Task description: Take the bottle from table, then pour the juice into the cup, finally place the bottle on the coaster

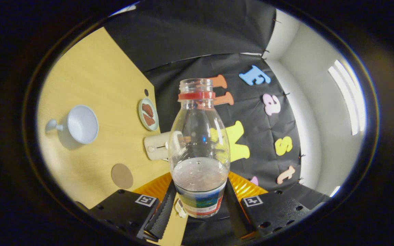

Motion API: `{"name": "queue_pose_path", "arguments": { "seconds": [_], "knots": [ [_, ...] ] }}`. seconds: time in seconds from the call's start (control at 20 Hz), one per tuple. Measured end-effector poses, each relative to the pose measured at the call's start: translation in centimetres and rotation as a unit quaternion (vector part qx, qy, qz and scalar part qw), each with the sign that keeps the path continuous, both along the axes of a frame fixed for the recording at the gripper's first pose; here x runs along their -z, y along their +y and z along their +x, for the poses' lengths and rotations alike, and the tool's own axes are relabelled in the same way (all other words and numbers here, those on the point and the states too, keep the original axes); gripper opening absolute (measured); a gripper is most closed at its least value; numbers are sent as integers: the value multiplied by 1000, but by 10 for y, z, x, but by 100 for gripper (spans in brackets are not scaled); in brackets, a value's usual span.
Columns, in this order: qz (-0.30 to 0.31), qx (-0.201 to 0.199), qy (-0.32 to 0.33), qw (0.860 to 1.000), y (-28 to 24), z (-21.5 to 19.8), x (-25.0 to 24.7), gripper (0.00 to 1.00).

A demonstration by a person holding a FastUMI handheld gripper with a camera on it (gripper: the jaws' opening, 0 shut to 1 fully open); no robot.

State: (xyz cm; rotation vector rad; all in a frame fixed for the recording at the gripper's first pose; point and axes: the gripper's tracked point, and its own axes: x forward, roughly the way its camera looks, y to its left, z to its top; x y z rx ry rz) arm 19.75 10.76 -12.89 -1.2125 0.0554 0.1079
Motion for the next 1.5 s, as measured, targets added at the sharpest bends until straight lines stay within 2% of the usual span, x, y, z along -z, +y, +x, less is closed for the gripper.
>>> {"name": "queue_pose_path", "arguments": {
  "seconds": [0.2, 0.35, 0.45, 0.7, 0.95, 1.05, 1.35, 1.5],
  "knots": [
    [98, 4, -1, 995, -4, -2, -25, 77],
    [199, 5, 18, 980, -6, 1, -34, 77],
    [269, 8, 34, 963, -7, 6, -38, 77],
    [374, 7, 33, 927, -12, 19, -53, 77],
    [497, 23, 69, 865, -18, 44, -50, 77],
    [521, 36, 77, 849, -23, 51, -40, 77],
    [526, 48, 90, 844, -10, 81, -10, 77],
    [536, 55, 105, 836, -1, 94, 12, 77]
  ]
}}
